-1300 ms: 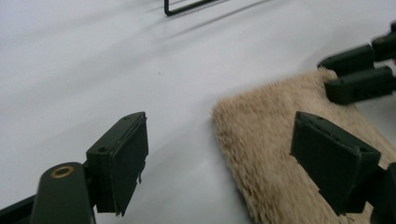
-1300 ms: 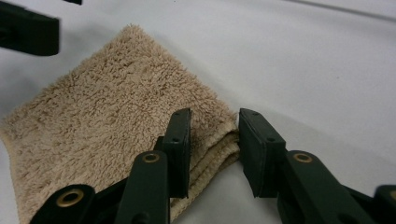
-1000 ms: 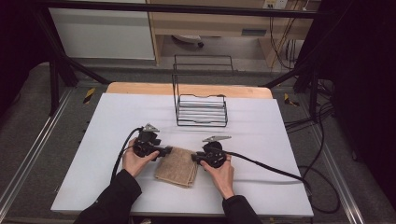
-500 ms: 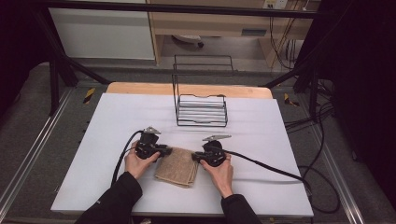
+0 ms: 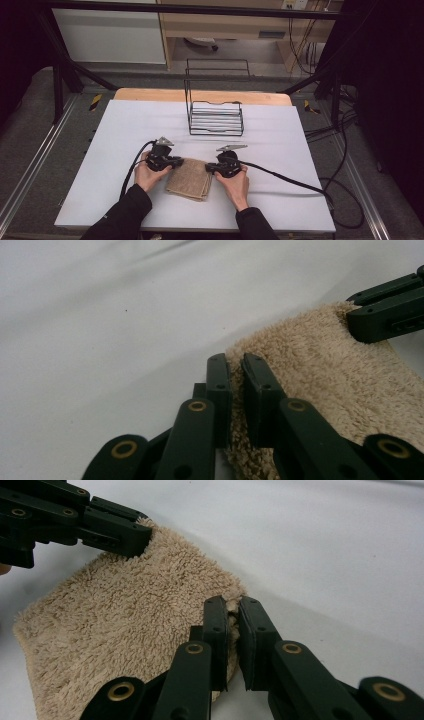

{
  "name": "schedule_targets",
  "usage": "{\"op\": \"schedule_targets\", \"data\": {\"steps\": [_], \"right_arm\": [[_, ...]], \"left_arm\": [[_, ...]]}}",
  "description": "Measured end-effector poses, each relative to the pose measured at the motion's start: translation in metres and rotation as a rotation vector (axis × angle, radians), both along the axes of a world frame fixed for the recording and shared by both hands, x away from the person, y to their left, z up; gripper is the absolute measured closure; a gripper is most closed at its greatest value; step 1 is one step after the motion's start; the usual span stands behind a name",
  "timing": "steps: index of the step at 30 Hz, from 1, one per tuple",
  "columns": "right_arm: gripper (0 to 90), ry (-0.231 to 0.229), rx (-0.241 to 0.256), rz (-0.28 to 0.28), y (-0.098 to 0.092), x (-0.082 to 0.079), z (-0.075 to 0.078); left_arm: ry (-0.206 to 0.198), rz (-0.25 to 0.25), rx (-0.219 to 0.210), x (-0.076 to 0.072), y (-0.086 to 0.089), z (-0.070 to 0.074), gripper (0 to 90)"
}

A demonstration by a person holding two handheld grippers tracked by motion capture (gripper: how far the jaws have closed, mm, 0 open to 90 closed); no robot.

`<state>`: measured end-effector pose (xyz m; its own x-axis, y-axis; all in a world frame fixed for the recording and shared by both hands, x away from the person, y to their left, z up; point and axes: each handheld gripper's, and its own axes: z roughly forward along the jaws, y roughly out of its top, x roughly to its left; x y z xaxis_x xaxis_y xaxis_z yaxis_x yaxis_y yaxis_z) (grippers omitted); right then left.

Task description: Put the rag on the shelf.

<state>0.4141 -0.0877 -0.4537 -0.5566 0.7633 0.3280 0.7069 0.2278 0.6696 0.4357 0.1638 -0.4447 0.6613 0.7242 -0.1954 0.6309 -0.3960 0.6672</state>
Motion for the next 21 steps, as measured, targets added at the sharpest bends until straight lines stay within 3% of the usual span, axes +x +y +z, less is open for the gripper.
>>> {"op": "schedule_targets", "data": {"steps": [4,8,12,21], "right_arm": [[83.4,0.007,0.001,-0.002,0.0,0.001,0.0],[84.0,0.009,0.005,-0.002,0.0,0.001,0.001],[84.2,0.009,0.012,0.0,-0.001,0.002,0.004],[84.4,-0.052,0.071,0.031,-0.006,-0.003,0.017]], "left_arm": [[0.008,0.007,-0.019,0.0,0.002,-0.002,81.2],[-0.003,0.005,-0.004,-0.001,0.0,-0.001,82.5],[-0.011,0.008,-0.016,-0.002,0.002,0.001,83.7],[-0.074,0.004,-0.072,-0.013,0.011,0.021,84.3]]}}
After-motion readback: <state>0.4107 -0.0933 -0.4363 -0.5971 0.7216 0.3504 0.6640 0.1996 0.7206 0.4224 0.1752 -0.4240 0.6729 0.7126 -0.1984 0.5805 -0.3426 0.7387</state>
